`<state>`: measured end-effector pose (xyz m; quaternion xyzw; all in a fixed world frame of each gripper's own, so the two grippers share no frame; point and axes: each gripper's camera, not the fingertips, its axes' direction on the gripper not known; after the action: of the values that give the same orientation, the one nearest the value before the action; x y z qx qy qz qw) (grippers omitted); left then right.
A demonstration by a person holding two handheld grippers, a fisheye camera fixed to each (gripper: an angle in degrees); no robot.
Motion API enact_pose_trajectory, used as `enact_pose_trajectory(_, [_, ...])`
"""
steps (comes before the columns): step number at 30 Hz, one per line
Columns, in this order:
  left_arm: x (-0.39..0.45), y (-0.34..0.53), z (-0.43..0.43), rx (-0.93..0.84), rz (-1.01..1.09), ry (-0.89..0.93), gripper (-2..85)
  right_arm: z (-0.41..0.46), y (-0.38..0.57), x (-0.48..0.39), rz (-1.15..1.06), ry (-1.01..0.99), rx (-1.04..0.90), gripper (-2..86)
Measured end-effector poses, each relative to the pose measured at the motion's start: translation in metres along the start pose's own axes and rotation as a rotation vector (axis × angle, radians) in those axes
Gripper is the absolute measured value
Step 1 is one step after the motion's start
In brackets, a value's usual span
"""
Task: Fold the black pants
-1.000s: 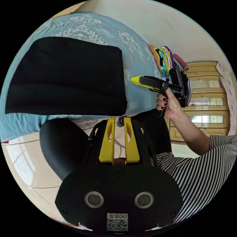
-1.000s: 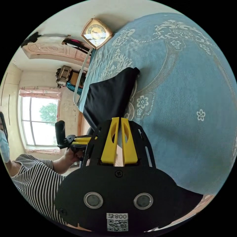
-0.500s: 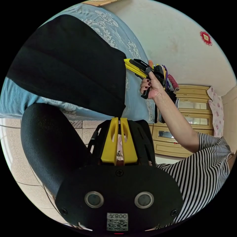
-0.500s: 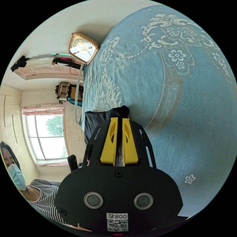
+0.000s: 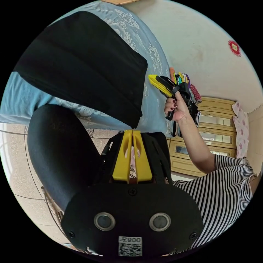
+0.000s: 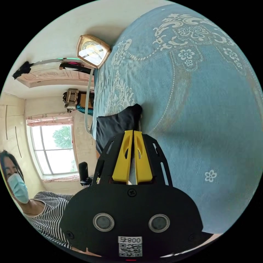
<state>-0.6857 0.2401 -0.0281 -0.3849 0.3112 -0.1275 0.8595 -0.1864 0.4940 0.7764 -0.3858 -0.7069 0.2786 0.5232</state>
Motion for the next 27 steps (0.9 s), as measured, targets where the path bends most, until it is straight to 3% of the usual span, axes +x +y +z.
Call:
enact_pose_trajectory(8, [-0.022, -0.001, -0.086, 0.397, 0.014, -0.303, 0.1, 0.051, 0.111, -0.02, -0.096, -0.048, -0.248, 0.0])
enact_pose_trajectory(10, [-0.037, -0.007, -0.092, 0.385, -0.026, -0.453, 0.1, 0.064, 0.121, -0.019, -0.089, -0.023, -0.305, 0.0])
enact_pose_trajectory(13, [-0.056, -0.004, -0.096, 0.402, -0.057, -0.338, 0.1, 0.066, 0.129, -0.025, -0.12, -0.023, -0.32, 0.0])
enact_pose_trajectory(18, [-0.044, -0.005, -0.093, 0.374, -0.001, -0.428, 0.1, 0.04, 0.117, -0.047, -0.21, -0.009, -0.167, 0.0])
enact_pose_trajectory(23, [-0.045, -0.002, -0.093, 0.391, 0.004, -0.403, 0.4, 0.064, 0.113, -0.031, -0.173, -0.027, -0.2, 0.1])
enact_pose_trajectory(27, [-0.029, 0.004, -0.072, 0.301, 0.1, -0.259, 1.5, 0.06, 0.125, -0.034, -0.217, 0.029, -0.216, 0.3])
